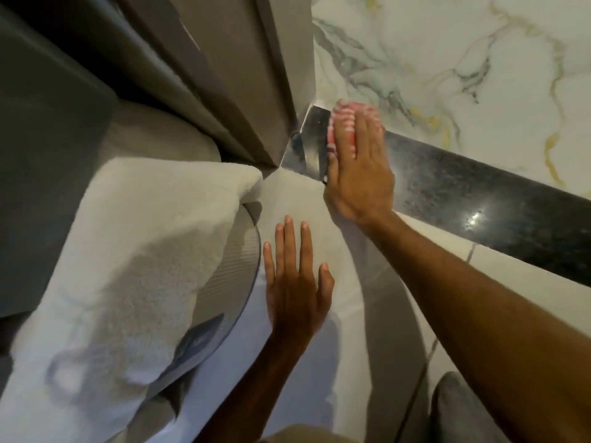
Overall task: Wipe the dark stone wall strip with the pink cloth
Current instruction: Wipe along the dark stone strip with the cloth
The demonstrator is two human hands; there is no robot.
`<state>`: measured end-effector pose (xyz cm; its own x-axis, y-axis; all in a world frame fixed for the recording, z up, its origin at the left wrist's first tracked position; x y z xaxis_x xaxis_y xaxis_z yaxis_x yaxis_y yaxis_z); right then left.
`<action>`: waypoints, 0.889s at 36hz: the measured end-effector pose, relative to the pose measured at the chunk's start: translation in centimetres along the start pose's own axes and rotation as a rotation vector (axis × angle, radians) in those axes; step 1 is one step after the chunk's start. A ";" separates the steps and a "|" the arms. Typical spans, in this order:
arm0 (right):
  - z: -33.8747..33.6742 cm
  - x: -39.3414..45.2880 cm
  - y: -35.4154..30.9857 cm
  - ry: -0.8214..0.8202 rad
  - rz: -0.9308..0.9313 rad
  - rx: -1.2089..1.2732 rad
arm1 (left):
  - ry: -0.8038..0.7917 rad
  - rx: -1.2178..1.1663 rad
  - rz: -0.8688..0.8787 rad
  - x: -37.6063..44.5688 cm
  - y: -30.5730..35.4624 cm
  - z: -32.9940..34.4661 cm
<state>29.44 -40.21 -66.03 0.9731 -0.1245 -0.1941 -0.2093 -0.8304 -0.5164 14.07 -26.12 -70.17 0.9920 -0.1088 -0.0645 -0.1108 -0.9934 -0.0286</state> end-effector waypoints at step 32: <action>-4.7 -14.8 3.0 -0.420 0.062 0.025 | -0.432 0.025 0.054 -2.6 0.0 -7.0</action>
<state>14.88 -43.39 -60.74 0.8356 0.0627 -0.5457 -0.2733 -0.8144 -0.5120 11.89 -26.10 -62.98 0.8685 -0.1308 -0.4781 -0.1689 -0.9849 -0.0373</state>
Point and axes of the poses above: each hand's wrist, its own x-axis towards the middle knuckle, its own z-axis out of the palm, y = z × x, the point moved 6 cm from there along x, towards the middle knuckle, and after that the axes turned 11 degrees about x, right-handed, at the moved point
